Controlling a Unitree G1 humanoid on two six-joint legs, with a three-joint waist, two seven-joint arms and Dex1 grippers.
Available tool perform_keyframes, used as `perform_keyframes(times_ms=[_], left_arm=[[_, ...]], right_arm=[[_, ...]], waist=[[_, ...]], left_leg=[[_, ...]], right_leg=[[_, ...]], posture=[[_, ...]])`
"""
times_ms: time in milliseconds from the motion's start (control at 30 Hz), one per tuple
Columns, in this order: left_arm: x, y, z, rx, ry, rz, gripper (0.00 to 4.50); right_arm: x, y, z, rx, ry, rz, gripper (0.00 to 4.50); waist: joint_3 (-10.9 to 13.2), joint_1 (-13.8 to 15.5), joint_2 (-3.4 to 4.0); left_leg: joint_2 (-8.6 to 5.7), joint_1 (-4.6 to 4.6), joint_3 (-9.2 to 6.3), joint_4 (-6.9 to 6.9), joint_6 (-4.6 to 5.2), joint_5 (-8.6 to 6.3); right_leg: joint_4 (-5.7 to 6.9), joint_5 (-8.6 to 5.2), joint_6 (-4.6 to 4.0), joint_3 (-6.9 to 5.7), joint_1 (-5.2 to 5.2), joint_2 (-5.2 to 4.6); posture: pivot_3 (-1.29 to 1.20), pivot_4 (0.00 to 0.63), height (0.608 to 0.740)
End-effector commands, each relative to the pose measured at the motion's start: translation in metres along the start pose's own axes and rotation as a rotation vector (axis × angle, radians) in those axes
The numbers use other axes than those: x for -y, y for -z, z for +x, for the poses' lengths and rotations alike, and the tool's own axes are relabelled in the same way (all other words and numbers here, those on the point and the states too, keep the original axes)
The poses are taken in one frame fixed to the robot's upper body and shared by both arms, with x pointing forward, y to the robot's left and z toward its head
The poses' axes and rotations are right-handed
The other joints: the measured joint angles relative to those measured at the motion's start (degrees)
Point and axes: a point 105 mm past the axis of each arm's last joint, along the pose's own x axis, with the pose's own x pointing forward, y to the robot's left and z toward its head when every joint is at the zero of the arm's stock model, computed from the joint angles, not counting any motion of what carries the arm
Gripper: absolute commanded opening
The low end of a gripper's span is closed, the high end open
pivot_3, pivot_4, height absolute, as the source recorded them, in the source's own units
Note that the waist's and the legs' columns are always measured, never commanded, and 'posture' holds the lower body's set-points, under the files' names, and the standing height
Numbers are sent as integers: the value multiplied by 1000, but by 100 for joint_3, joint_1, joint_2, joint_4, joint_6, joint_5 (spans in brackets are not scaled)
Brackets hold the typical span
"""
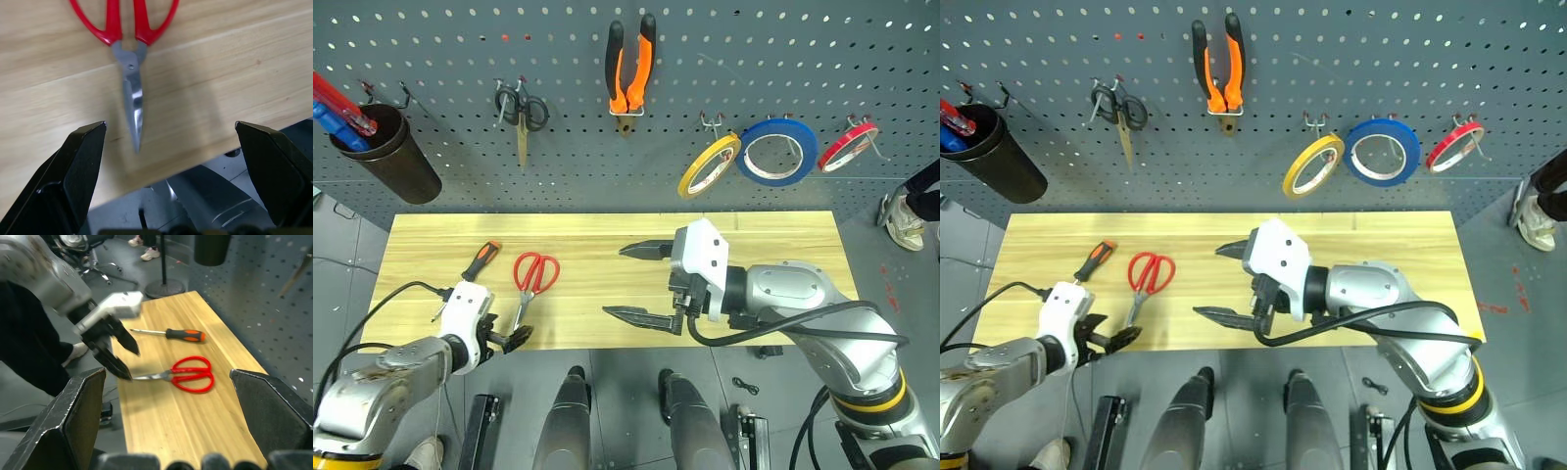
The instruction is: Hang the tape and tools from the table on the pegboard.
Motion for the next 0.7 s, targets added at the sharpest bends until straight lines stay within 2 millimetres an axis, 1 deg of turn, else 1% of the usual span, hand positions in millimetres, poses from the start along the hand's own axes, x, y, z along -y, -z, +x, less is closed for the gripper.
perform_keyframes(times_ms=[33,200,267,333,467,533,600,700], left_arm=[[-2,0,8,-4,-29,49,4500],[8,-3,21,1,-25,44,4500],[8,-3,25,8,-25,29,4500],[6,-2,29,3,-31,12,4500],[0,-2,34,-2,-62,35,4500],[-4,-10,34,23,-78,50,4500],[-8,-15,33,33,-90,63,4500],[-13,-11,34,11,-104,76,4500]], right_arm=[[-9,-6,3,6,-43,-12,4483],[-13,-4,5,-17,-78,-21,4483],[-11,-4,7,-19,-72,-20,4483],[-6,-5,9,-23,-50,-14,4483],[2,-9,14,-28,-18,-11,4483],[3,-9,15,-33,-12,-9,4483],[3,-6,15,-44,-5,-6,4483],[2,2,16,-80,6,-7,4483]], waist=[[0,-2,0],[0,-10,0],[0,-20,0],[0,-33,0],[0,-47,0],[0,-38,0],[0,-28,0],[0,-30,0]], left_leg=[[0,-1,0,1,0,0],[-1,-3,0,5,0,0],[0,-3,0,6,0,0],[-1,-2,-1,7,0,0],[-1,0,-1,12,1,1],[-2,-2,-1,13,1,1],[-2,-4,-1,13,1,1],[-2,-4,-1,13,1,1]], right_leg=[[0,0,0,0,0,0],[2,1,1,0,0,-1],[3,1,1,0,0,-1],[7,1,1,1,0,0],[13,2,0,1,0,0],[12,3,0,0,0,-1],[10,3,0,0,0,-1],[10,3,1,0,-1,-1]], posture=[[104,398,740],[105,398,740],[106,394,740],[106,394,740],[106,394,740],[106,394,740],[106,394,740],[99,390,740]])
